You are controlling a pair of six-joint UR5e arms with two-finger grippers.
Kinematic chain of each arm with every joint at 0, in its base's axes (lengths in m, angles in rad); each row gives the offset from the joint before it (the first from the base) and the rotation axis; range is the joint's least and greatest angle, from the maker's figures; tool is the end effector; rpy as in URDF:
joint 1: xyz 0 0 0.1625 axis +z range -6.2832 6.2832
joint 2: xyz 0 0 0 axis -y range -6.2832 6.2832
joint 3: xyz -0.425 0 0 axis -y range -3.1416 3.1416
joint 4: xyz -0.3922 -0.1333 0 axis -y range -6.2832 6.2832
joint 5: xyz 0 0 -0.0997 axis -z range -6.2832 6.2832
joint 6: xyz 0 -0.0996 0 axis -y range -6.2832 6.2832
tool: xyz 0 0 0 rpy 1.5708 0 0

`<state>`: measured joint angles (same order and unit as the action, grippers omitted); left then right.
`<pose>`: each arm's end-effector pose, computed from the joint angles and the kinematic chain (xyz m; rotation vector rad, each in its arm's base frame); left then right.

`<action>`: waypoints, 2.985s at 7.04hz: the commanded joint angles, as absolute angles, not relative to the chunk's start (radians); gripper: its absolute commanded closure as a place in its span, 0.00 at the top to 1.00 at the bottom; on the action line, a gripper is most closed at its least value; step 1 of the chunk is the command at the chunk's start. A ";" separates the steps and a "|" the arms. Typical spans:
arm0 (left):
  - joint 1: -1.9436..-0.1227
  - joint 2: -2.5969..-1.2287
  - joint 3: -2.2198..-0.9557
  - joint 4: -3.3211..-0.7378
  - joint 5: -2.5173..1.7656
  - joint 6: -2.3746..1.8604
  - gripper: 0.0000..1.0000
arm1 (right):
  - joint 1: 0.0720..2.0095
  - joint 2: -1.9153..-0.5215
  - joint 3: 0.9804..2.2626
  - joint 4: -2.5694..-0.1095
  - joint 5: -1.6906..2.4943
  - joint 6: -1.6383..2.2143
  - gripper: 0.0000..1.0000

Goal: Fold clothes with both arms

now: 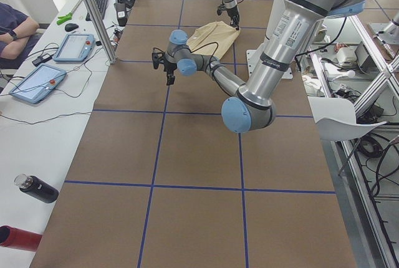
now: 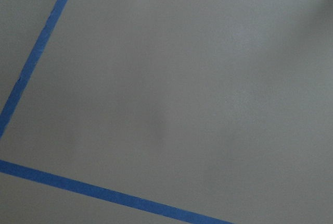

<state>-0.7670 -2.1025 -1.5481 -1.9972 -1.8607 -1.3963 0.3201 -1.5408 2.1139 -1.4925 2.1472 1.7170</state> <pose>0.4269 -0.5571 0.3141 0.1833 0.9559 -0.4099 -0.4233 -0.2236 0.3806 -0.4992 -0.6797 0.2508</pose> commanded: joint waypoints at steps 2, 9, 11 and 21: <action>-0.767 -2.102 -1.562 -1.996 -1.862 -1.401 0.99 | 0.284 -1.558 2.126 -1.491 2.146 1.776 0.58; -0.406 -2.072 -1.792 -1.988 -1.823 -1.921 0.99 | 0.582 -1.355 2.052 -1.483 2.014 1.504 1.00; -0.331 -2.086 -1.767 -1.983 -1.799 -2.028 0.99 | 0.653 -1.339 2.051 -1.479 2.026 1.374 1.00; -0.345 -2.187 -1.611 -1.983 -1.733 -2.005 0.91 | 0.667 -1.338 2.051 -1.477 2.025 1.355 1.00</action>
